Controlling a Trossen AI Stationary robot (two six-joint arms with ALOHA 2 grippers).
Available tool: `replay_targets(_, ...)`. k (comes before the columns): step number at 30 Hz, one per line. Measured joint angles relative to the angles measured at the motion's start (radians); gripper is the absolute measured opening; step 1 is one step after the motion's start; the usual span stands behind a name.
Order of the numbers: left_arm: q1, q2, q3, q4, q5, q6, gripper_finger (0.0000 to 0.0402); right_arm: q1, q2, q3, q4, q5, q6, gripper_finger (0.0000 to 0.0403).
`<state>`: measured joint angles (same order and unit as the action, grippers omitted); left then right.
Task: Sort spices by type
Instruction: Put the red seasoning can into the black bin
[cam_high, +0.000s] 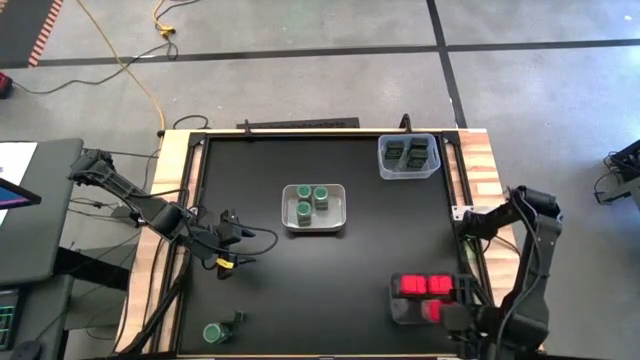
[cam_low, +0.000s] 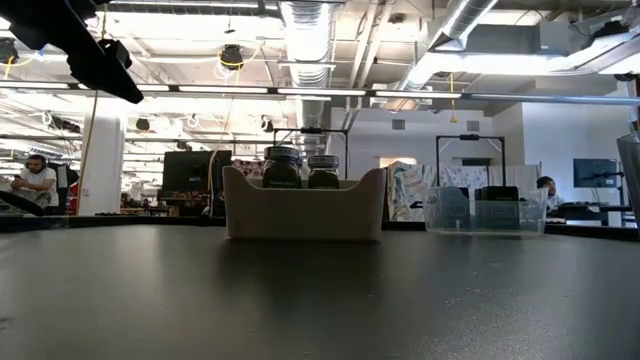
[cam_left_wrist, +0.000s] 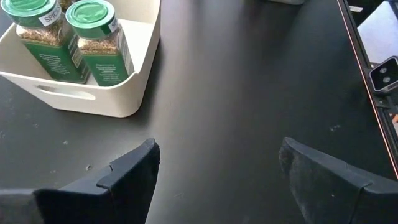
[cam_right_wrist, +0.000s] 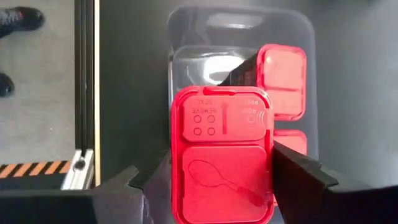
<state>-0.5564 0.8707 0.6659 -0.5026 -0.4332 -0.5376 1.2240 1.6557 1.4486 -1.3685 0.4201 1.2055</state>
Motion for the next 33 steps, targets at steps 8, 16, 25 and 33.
replay_targets(8,0.0,0.0,0.0,0.001,0.0,-0.004,0.0318,0.048,-0.099,-0.185,0.146,-0.002,0.046,0.0244)
replay_targets(16,0.0,0.0,0.0,0.002,0.0,-0.009,0.0318,0.061,-0.173,-0.338,0.253,-0.002,0.043,0.0244)
replay_targets(25,0.0,0.0,0.0,0.002,0.0,-0.032,0.0318,0.085,-0.177,-0.39,0.293,-0.002,0.044,0.0244)
replay_targets(33,0.0,0.0,0.0,0.0,0.0,-0.027,0.0318,0.085,-0.134,-0.392,0.313,-0.002,0.043,0.0245)
